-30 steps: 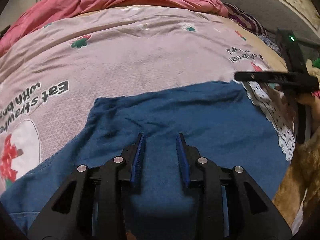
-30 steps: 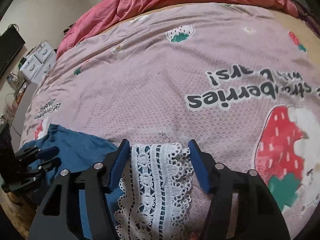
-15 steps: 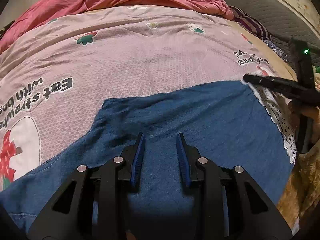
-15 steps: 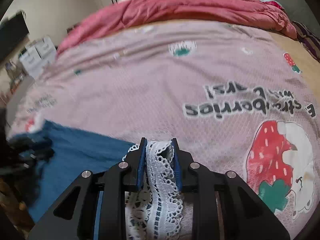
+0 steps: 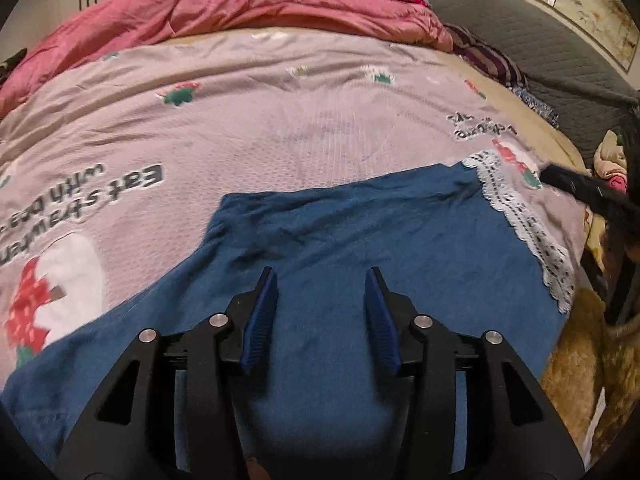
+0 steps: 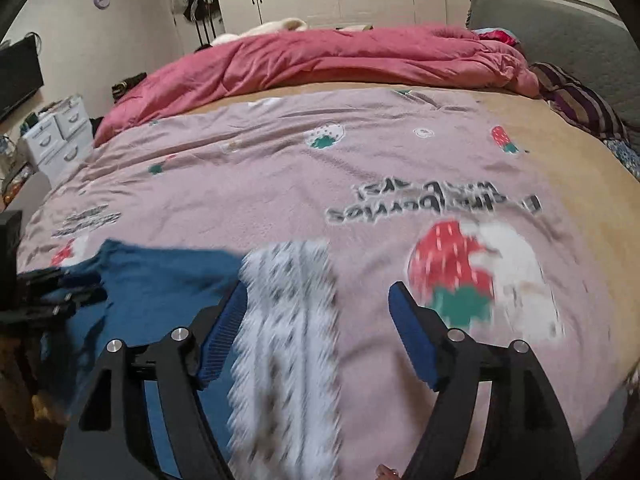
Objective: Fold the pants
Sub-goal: 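Lower the lace edge flat onto the pants and open both tools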
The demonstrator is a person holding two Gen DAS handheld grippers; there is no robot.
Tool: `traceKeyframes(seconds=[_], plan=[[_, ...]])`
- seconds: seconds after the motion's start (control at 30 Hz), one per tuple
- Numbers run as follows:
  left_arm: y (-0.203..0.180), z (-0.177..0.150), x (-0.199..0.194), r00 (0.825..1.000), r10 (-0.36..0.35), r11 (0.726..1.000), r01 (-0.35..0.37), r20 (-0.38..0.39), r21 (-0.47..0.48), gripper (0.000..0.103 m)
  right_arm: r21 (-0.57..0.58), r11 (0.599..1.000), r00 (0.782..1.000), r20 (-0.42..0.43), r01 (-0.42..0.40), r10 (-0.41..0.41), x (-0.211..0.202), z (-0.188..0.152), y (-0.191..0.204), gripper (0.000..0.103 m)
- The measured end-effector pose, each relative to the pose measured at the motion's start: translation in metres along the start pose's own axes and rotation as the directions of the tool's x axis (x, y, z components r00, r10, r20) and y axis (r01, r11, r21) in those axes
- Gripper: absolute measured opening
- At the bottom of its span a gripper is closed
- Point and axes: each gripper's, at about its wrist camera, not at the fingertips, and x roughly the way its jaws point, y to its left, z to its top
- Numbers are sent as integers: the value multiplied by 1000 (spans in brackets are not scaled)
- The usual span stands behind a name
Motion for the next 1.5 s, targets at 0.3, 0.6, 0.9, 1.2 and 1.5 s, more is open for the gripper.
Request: traceKeyframes(seconds=[0.3,0.6,0.9,1.2,1.5], plan=[[11,-37,-34,998,66,996,-65,18,-56,49,-12,999,998,-42,-44,44,-24,-57,49,72],[42,-62,-29,992,127,988,-128,-24,-88,54,3,1000,984,-181,5,-4,0,-78,48,70],[43,-66,-25,991,132,988,-132,-8,-75,55,-9,1000,985,-167,30,-31,1,-82,54,72],[15,-64,-48,993,116,993,-116,0,-21,68,125,992,994,-108,-18,32,-52,-86,35,80],[-21,-44,-53,999,42,999,-43,26,34,77,195,981,994,-111,16,6,-58,-96,19,80]])
